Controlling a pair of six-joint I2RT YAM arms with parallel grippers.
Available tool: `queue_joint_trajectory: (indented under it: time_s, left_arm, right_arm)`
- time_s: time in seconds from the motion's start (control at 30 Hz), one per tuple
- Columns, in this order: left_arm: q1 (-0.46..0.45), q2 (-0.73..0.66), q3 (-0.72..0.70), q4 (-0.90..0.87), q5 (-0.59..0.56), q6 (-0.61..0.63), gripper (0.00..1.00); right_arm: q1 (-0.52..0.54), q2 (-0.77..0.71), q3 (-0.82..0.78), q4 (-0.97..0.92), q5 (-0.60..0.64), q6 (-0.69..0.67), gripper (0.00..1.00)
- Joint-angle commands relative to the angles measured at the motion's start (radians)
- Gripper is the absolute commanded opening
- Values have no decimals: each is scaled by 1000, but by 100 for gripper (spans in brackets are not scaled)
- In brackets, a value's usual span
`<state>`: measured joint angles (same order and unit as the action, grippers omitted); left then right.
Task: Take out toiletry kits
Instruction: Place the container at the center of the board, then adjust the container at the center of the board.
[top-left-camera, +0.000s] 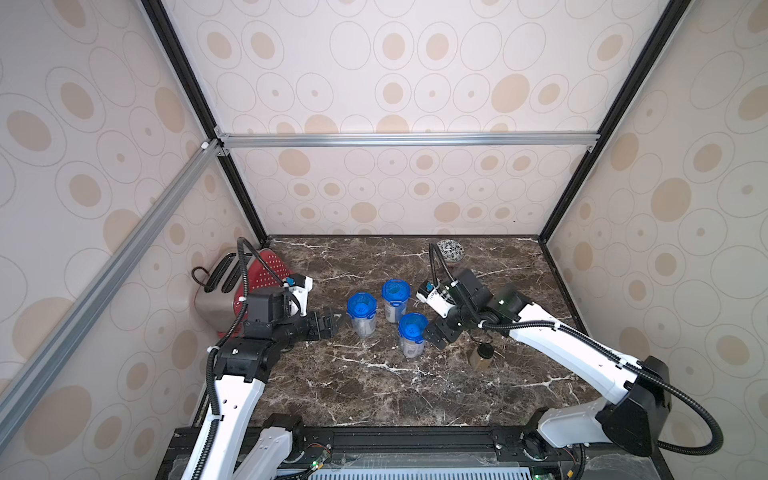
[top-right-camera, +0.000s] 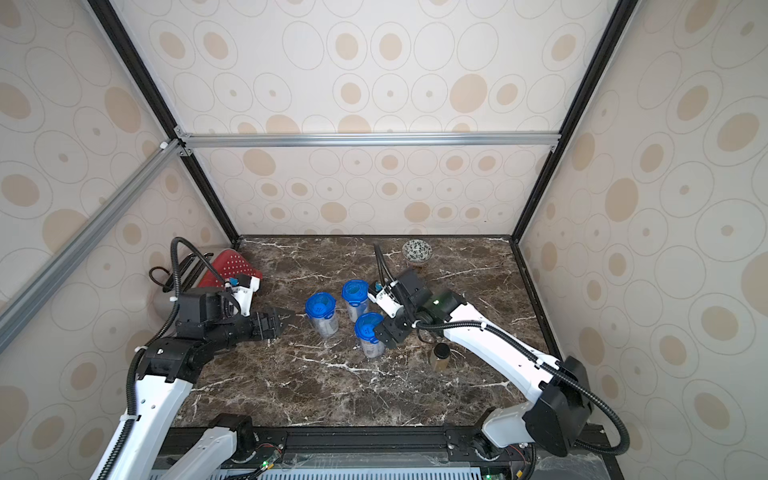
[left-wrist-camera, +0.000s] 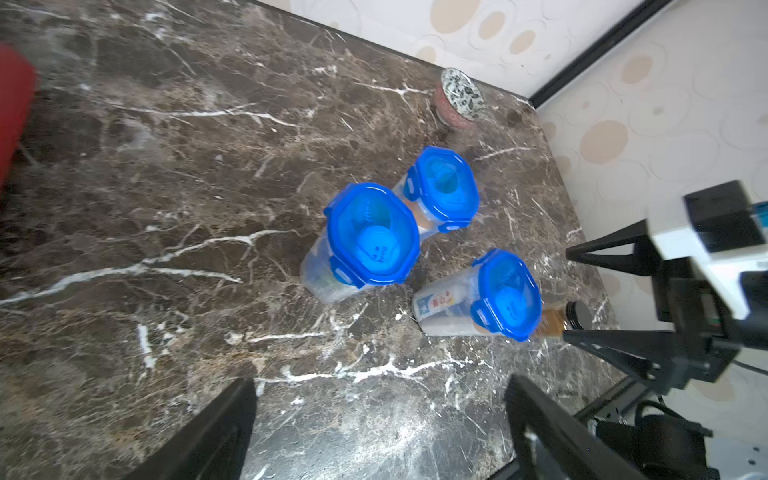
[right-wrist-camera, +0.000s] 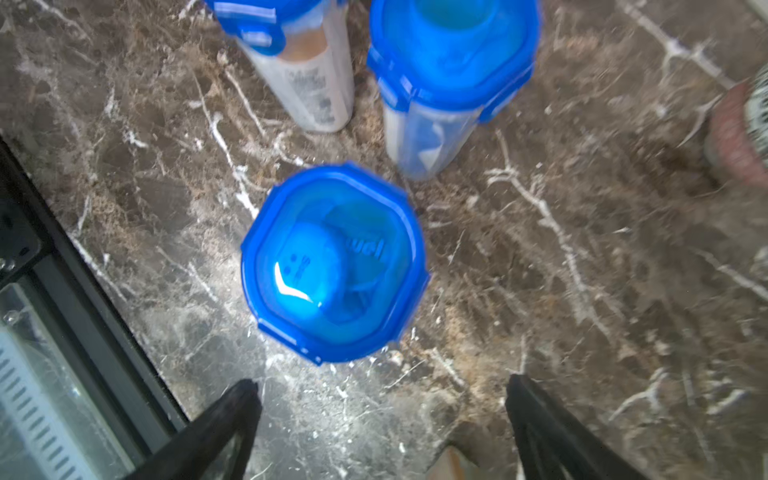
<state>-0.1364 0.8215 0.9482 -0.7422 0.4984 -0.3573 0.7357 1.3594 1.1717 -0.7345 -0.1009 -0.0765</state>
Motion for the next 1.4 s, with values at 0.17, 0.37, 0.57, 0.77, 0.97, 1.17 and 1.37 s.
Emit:
queue_joint_trajectory:
  time_s: [0.17, 0.37, 0.57, 0.77, 0.97, 1.17, 1.37]
  left_arm:
    - [-100, 75, 52, 56, -9, -38, 92]
    - [-102, 76, 37, 61, -16, -34, 92]
    - [-101, 74, 35, 48, -26, -22, 92]
    - [-102, 80, 35, 30, -41, -5, 92]
    - [-101, 87, 39, 30, -41, -4, 93]
    - [-102, 91, 46, 35, 2, -1, 92]
    - [-136, 101, 23, 171, 126, -80, 87]
  right_arm:
    - [9, -82, -195, 119, -239, 179, 87]
    - [33, -63, -210, 202, -313, 217, 85]
    - [54, -5, -160, 230, -313, 229, 84]
    - [70, 7, -159, 253, -329, 240, 84]
    - [85, 10, -171, 313, -380, 265, 84]
    - [88, -10, -177, 301, -348, 247, 84]
    - [87, -104, -230, 302, -311, 230, 85]
